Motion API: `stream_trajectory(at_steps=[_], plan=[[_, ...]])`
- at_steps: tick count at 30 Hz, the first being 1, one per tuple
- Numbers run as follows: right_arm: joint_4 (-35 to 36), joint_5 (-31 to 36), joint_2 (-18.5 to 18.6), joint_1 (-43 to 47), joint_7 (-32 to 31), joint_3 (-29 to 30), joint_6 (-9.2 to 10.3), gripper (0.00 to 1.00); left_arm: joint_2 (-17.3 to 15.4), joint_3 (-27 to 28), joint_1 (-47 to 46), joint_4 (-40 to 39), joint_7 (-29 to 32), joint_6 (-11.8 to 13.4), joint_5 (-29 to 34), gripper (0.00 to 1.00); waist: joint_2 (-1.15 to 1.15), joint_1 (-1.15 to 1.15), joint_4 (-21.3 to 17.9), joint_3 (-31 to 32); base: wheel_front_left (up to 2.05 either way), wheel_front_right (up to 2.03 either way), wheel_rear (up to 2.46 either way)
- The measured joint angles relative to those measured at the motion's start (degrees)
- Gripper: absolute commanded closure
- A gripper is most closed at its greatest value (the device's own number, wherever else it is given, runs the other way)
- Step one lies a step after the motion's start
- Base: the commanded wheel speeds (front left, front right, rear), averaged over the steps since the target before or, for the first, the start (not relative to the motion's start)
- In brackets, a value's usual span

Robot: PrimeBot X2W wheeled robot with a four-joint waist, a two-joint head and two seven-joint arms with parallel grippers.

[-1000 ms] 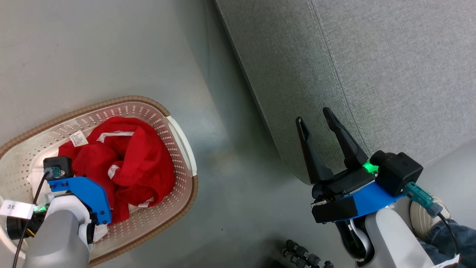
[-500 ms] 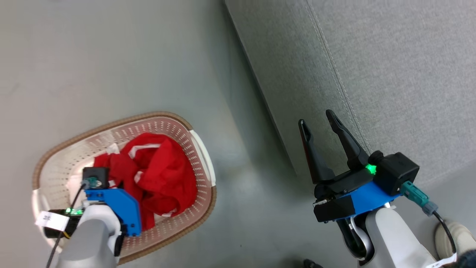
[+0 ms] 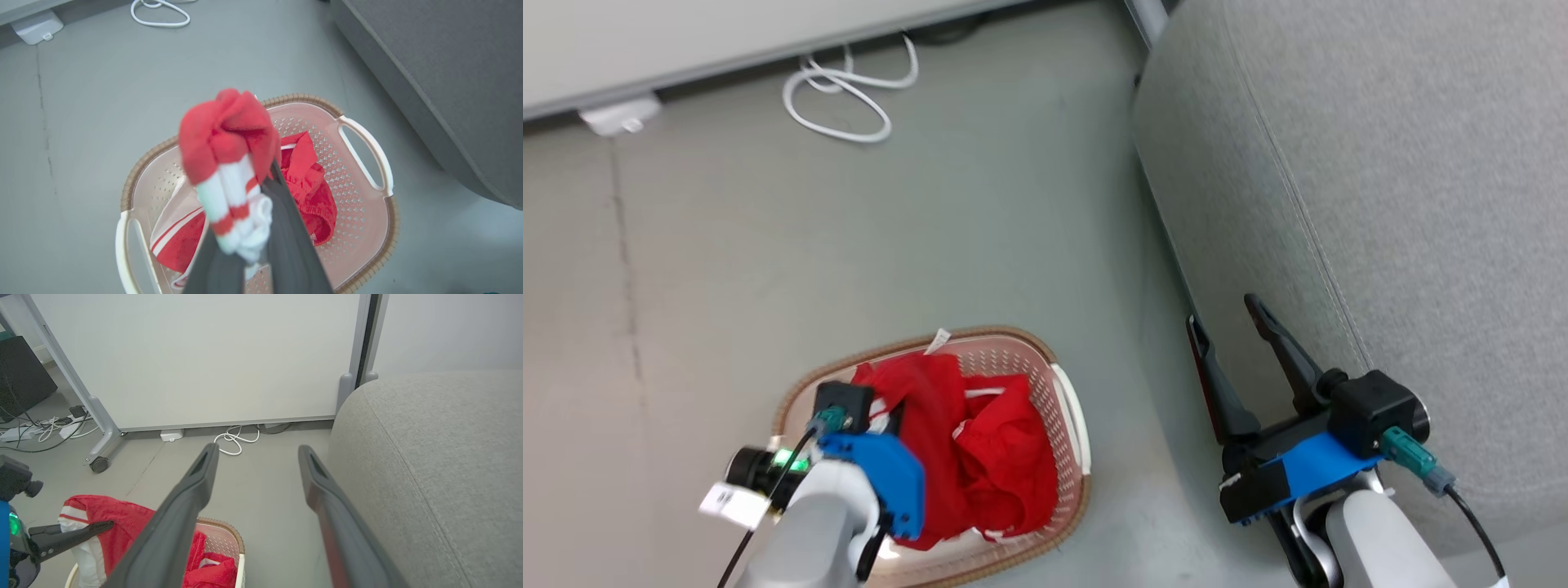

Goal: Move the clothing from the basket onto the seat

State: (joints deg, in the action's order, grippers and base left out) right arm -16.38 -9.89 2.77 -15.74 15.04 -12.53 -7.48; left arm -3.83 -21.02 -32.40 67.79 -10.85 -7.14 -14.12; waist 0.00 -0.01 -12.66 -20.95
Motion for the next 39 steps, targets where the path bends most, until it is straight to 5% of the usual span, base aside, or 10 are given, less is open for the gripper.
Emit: stream_trajectory(at_steps=[18, 39], plan=[[-0.7, 1.0, 0.0, 5.5, -2.4, 0.2, 0.0, 0.0, 0.9, -18.1, -4.2, -24.2, 4.8, -0.1, -16.1, 1.0, 0.0, 0.0, 9.3, 14.8, 0.0, 0.0, 0.0], [0.7, 1.4, 0.0, 8.7, -4.9, -0.8, 0.0, 0.0, 0.9, -24.5, -12.7, -34.5, 6.2, 1.6, -22.4, 1.0, 0.0, 0.0, 8.6, 20.4, 0.0, 0.0, 0.0]])
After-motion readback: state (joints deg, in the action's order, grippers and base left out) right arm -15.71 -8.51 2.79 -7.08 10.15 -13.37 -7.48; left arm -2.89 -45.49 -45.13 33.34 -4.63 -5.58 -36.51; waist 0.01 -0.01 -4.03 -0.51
